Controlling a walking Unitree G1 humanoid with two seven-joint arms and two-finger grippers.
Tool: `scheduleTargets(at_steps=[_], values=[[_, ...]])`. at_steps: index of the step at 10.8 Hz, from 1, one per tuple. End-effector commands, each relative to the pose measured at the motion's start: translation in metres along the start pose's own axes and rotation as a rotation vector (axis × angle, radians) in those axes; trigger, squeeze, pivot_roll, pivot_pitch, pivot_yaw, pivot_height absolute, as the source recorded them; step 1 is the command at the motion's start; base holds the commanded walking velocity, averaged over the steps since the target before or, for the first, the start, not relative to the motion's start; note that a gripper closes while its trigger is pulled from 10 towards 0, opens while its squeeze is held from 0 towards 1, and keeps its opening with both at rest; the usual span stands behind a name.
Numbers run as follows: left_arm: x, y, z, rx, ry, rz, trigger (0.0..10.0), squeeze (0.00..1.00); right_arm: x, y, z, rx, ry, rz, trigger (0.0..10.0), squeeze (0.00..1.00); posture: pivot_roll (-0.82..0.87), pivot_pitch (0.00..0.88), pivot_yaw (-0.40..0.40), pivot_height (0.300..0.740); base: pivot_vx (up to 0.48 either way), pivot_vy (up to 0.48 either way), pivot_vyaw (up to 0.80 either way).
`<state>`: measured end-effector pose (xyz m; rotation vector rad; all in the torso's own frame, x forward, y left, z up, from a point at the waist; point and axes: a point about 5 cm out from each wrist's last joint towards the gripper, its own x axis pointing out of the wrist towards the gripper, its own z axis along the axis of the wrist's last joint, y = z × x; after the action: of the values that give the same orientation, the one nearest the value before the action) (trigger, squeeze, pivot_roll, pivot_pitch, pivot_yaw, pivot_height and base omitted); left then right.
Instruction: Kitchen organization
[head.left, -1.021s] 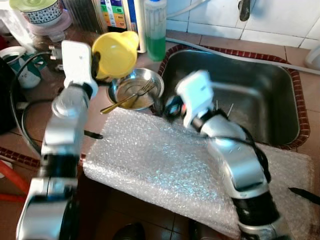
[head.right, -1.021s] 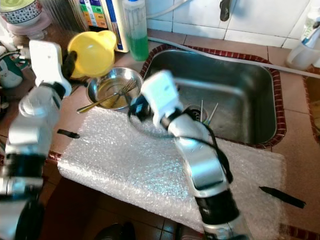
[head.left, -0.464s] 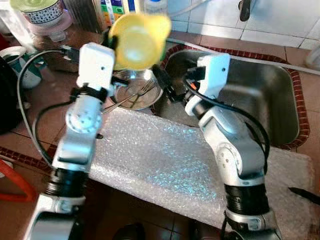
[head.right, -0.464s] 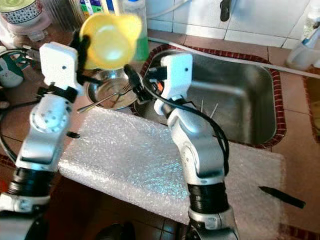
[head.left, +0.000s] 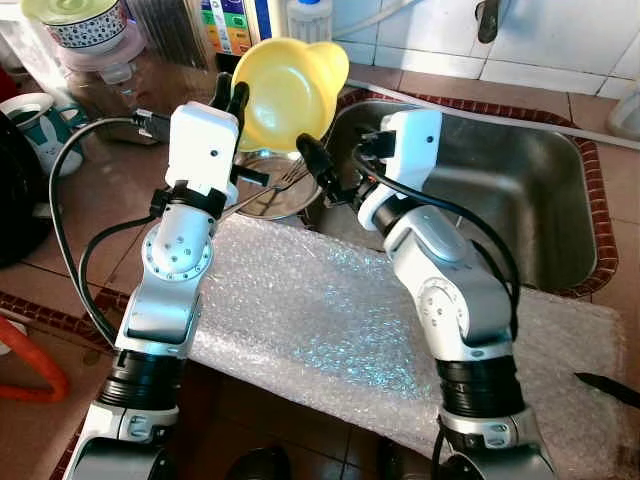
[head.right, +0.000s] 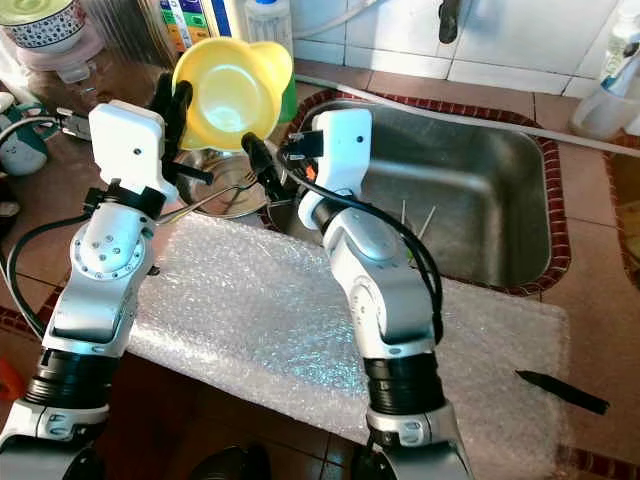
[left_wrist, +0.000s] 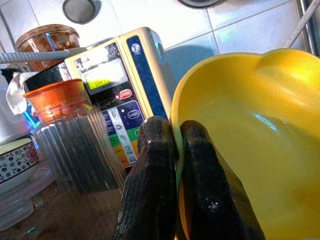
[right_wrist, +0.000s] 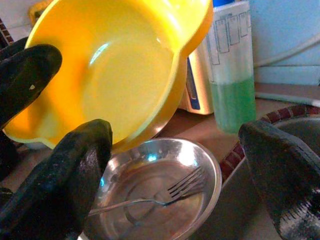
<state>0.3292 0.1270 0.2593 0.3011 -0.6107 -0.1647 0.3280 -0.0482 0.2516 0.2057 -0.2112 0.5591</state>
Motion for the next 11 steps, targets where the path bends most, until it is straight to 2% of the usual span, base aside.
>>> scheduleTargets(at_steps=[1,2,3,4,5,6,7,9,10,11], values=[[-0.002,-0.018,0.011,-0.017,-0.058,-0.086,2.4,0.00,0.008,0.008,0.008,0.003,-0.032,0.014,10.0,0.00,-0.07,0.208,0.099,0.740,0.000,0.000,0.00],[-0.002,-0.018,0.011,-0.017,-0.058,-0.086,2.4,0.00,0.008,0.008,0.008,0.003,-0.032,0.014,10.0,0.00,-0.07,0.208,0.099,0.740,0.000,0.000,0.00],[-0.002,-0.024,0.012,-0.037,-0.063,-0.098,2.7,0.00,0.016,0.012,0.011,0.005,-0.039,0.017,10.0,0.00,-0.07,0.209,0.097,0.740,0.000,0.000,0.00],[-0.003,-0.027,0.009,-0.020,-0.052,-0.111,3.6,0.00,0.021,0.020,0.017,0.053,-0.053,0.048,10.0,0.00,-0.07,0.209,0.093,0.740,0.000,0.000,0.00],[-0.003,-0.023,0.005,-0.017,-0.025,-0.080,4.8,0.00,0.020,0.022,0.016,0.073,-0.039,0.077,10.0,0.00,-0.06,0.210,0.088,0.740,0.000,0.000,0.00],[-0.003,-0.017,0.002,-0.015,-0.010,-0.042,5.3,0.00,0.016,0.019,0.012,0.053,-0.022,0.075,10.0,0.00,-0.06,0.210,0.085,0.740,0.000,0.000,0.00],[-0.002,-0.005,-0.001,0.011,0.001,0.002,6.2,0.00,0.001,0.006,-0.004,-0.006,0.030,0.048,10.0,0.00,-0.06,0.211,0.083,0.740,0.000,0.000,0.00],[-0.001,-0.002,0.001,-0.001,-0.015,0.006,5.0,0.00,-0.009,-0.009,-0.012,-0.018,0.071,-0.030,10.0,0.00,-0.07,0.211,0.084,0.740,0.000,0.000,0.00],[-0.001,-0.005,0.002,-0.006,-0.023,-0.006,4.3,0.00,-0.009,-0.015,-0.011,-0.003,0.068,-0.076,8.4,0.00,-0.08,0.208,0.091,0.740,0.000,0.000,0.00],[-0.001,-0.010,0.003,-0.018,-0.034,-0.025,4.3,0.00,-0.007,-0.016,-0.008,-0.002,0.051,-0.089,0.0,0.00,-0.09,0.206,0.091,0.740,0.000,0.000,0.00]])
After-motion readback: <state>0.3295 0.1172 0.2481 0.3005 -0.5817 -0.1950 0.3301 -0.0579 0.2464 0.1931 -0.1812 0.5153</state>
